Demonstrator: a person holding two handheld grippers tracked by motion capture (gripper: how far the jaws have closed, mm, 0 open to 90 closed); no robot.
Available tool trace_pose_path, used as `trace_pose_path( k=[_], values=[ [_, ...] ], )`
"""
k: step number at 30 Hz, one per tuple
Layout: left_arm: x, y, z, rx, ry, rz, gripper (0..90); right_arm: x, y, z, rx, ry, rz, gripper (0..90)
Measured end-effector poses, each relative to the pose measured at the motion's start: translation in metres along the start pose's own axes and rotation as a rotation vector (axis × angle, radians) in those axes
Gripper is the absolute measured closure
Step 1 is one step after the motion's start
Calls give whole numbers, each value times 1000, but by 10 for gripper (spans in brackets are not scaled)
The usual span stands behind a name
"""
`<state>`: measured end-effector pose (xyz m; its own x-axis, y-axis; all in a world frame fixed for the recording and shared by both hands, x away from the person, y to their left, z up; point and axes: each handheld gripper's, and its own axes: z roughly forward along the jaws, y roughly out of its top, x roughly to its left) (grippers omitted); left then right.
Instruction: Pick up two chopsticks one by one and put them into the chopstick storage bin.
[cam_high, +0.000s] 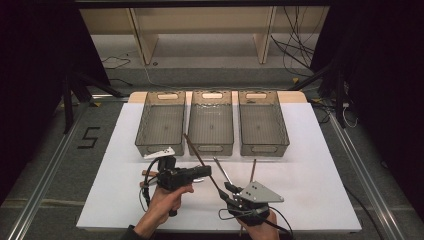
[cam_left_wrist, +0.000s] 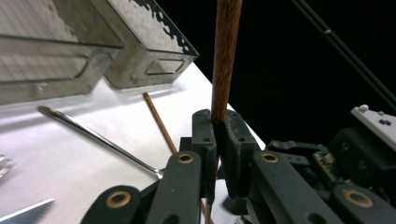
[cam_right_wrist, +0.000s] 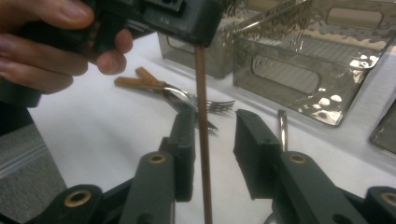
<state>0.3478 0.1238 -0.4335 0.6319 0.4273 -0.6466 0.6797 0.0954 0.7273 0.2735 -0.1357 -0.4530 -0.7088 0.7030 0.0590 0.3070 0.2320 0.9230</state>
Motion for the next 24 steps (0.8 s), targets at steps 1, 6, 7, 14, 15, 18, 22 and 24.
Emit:
trace_pose_path(
  k=[1, 6, 7, 14, 15, 18, 22, 24],
  values=[
    [1, 1, -2, -5, 4, -1, 847, -1, 1, -3, -6, 2, -2, 656],
    [8, 11, -12, -13, 20, 4, 848, -12, 3, -11, -4, -4, 18, 523],
    [9, 14, -15, -12, 27, 7, 848, -14, 3, -12, 1, -8, 19, 495],
    [23, 43, -37, 5, 103, 47, 847, -31, -3, -19, 24, -50, 74, 377],
    [24, 47, -39, 3, 110, 46, 847, -32, -3, -19, 22, -55, 77, 370],
    [29, 58, -46, 6, 139, 60, 847, -36, -5, -20, 33, -62, 83, 352],
    [34, 74, -53, 14, 174, 72, 847, -39, -7, -23, 40, -67, 93, 324],
    [36, 83, -56, 21, 187, 76, 847, -40, -9, -24, 42, -71, 96, 310]
  ],
)
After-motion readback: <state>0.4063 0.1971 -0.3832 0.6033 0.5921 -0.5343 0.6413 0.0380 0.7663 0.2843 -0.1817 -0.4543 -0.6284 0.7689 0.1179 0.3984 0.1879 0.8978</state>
